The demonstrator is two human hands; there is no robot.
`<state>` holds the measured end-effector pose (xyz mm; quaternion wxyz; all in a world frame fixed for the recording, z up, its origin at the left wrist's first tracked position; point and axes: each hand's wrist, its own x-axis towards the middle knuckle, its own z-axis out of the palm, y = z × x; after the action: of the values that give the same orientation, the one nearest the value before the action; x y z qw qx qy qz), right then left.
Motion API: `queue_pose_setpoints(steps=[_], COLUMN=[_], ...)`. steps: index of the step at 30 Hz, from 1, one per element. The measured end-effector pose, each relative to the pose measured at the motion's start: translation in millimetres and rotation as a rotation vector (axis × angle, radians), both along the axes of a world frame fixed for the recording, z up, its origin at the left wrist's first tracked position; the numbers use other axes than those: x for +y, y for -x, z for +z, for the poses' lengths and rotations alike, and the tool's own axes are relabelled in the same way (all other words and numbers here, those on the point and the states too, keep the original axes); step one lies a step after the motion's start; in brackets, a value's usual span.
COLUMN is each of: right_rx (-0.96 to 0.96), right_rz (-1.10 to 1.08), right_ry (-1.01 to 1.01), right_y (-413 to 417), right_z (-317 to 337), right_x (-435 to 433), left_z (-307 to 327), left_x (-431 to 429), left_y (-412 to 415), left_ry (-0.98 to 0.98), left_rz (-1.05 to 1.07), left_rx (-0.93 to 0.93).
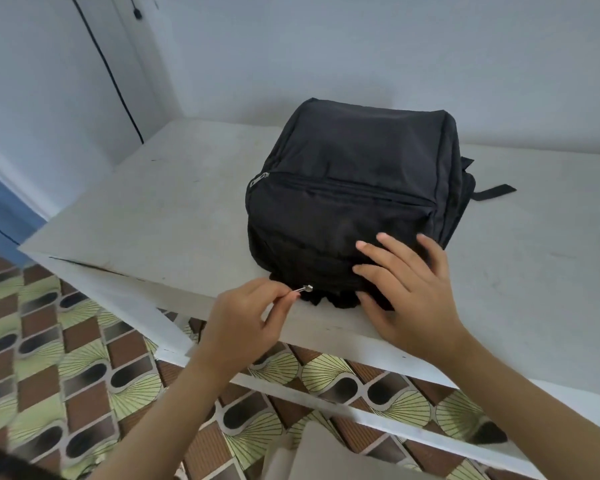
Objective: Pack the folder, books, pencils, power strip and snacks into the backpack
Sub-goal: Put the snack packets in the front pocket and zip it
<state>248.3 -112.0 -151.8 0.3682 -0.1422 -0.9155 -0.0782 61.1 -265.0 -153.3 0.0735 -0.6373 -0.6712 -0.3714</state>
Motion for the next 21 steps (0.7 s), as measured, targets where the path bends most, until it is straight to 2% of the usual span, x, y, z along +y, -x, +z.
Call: queue_pose_setpoints(steps=[5,10,14,21], right_rx=[-0.166,-0.086,-0.095,-0.045], right_rz=[0.037,0.054,0.069,0.049], right_ry=[-0.152,-0.163,-0.175,-0.177], right_y=[36.3,40.6,41.0,42.3], right_z=[2.6,-7.4,-8.5,-11.2], right_x=[-11.4,-3.1,-1.5,-1.6], left_z=[-0.4,1.0,1.8,12.6], left_x=[3.1,1.4,-2.8,15.9], left_y=[8.9,34.0,64.9,121.7], left_ry=[-0.024,-0.046,-0.059,-0.061], left_rz=[-0.041,0.019,0.096,0.197], left_rx=[0.098,0.124,0.156,0.109])
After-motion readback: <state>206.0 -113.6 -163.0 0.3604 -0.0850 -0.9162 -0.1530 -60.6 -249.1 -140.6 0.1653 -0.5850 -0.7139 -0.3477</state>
